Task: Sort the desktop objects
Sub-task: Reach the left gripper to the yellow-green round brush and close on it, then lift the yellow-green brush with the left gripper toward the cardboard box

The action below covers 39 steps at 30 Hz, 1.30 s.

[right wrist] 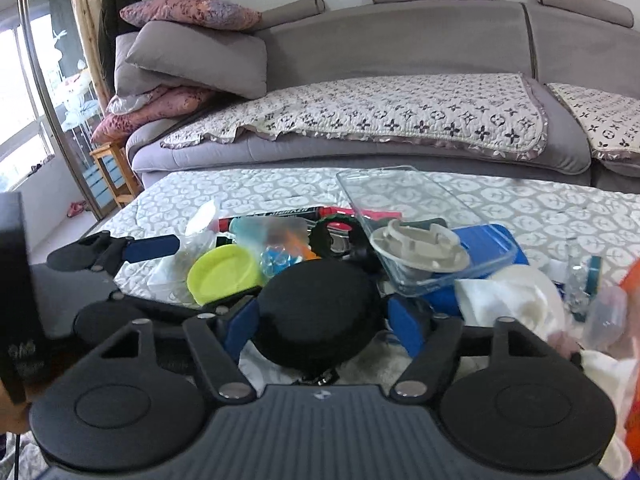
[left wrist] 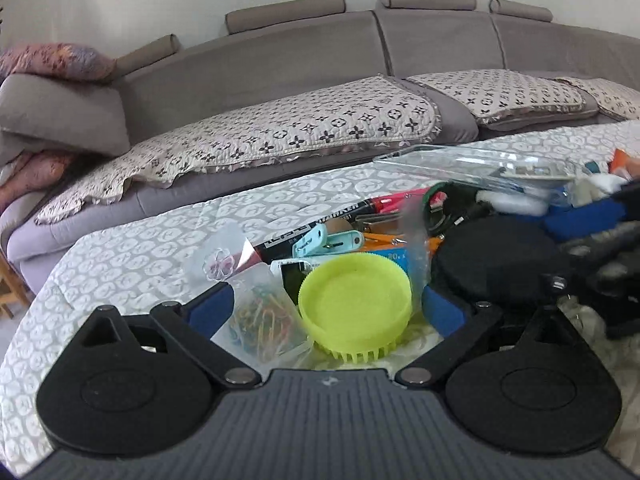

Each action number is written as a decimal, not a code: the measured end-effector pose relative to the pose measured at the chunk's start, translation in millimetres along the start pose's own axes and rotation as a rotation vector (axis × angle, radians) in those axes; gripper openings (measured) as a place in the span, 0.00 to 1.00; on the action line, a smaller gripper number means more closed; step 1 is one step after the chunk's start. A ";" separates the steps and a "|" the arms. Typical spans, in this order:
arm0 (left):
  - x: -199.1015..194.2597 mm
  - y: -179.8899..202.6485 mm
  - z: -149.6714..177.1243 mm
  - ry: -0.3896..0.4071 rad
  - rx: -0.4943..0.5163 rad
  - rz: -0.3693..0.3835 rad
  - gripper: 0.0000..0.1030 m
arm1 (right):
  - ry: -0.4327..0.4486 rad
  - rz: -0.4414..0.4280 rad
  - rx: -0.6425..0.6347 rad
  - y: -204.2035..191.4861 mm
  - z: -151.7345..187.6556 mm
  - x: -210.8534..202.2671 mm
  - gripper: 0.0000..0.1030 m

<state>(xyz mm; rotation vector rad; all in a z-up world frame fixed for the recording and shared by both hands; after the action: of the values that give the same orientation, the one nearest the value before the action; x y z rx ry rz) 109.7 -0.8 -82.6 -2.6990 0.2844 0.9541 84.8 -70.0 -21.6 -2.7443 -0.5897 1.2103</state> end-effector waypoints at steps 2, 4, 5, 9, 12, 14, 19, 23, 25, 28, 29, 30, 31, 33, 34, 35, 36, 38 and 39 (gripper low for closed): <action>-6.6 -2.0 2.2 0.013 0.001 0.032 0.98 | -0.008 0.016 -0.027 -3.6 0.0 5.5 0.79; -12.6 -5.3 4.1 0.021 -0.008 0.056 0.97 | -0.014 0.026 -0.037 -3.5 0.1 9.9 0.79; -15.9 -6.9 6.0 0.023 -0.006 0.052 0.95 | -0.014 0.024 -0.038 -3.8 0.1 10.5 0.78; -20.7 -1.4 3.4 0.033 0.018 0.085 0.95 | 0.000 0.028 -0.056 0.5 1.9 5.6 0.76; -17.6 1.7 -1.6 0.031 0.036 0.082 0.94 | 0.012 0.025 -0.040 9.1 2.6 -0.7 0.76; -17.2 4.0 -3.3 0.037 0.036 0.092 0.88 | 0.019 0.014 -0.023 13.3 3.1 -3.0 0.76; -14.0 13.9 -7.6 -0.002 0.076 0.130 0.56 | 0.038 -0.010 0.008 16.6 0.8 -7.2 0.76; -28.8 8.3 5.3 0.005 0.084 0.154 0.56 | 0.052 -0.018 0.017 16.0 2.9 -13.5 0.76; -34.7 3.5 8.1 0.015 0.053 0.167 0.56 | 0.058 -0.026 0.026 15.0 3.3 -16.9 0.76; -42.0 0.9 12.0 0.008 0.014 0.168 0.58 | 0.062 -0.041 0.029 9.3 5.1 -22.8 0.76; -44.2 1.5 15.3 0.002 0.021 0.168 0.65 | 0.061 -0.046 0.027 6.1 6.4 -24.6 0.76; -45.9 4.3 18.6 -0.004 0.035 0.170 0.69 | 0.061 -0.049 0.024 3.2 6.8 -25.7 0.76; -47.0 5.6 22.8 -0.008 0.051 0.159 0.75 | 0.061 -0.049 0.020 1.1 7.0 -26.7 0.76; -47.1 7.6 27.3 -0.013 0.081 0.132 0.75 | 0.065 -0.054 0.019 -3.3 6.3 -29.3 0.76; -45.5 7.3 28.3 -0.020 0.079 0.128 0.75 | 0.065 -0.055 0.016 -5.0 5.8 -30.1 0.76; -44.3 5.9 28.5 -0.024 0.067 0.132 0.75 | 0.065 -0.055 0.013 -6.4 6.1 -30.8 0.76; -45.3 3.9 28.4 -0.024 0.056 0.135 0.75 | 0.066 -0.055 0.010 -7.6 5.5 -31.4 0.76; -43.6 -0.4 25.3 -0.017 0.040 0.123 0.75 | 0.068 -0.052 0.006 -9.3 5.3 -32.2 0.76; -41.5 -1.8 22.3 -0.015 0.030 0.119 0.75 | 0.067 -0.051 0.006 -9.9 5.9 -31.8 0.76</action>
<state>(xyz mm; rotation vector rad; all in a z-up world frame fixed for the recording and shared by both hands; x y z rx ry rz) 65.4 11.8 -72.6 -2.6716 0.4573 0.9939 57.9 -73.4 -1.3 -2.7350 -0.6443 1.1022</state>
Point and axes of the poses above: each gripper's, at about its wrist camera, not at the fingertips, and x roughly the way its jaws point, y to its right, z to its underside, the point moved 8 cm from there along x, roughly the way its jaws point, and after that the axes turned 7 degrees about -y, right-handed, at the moved point
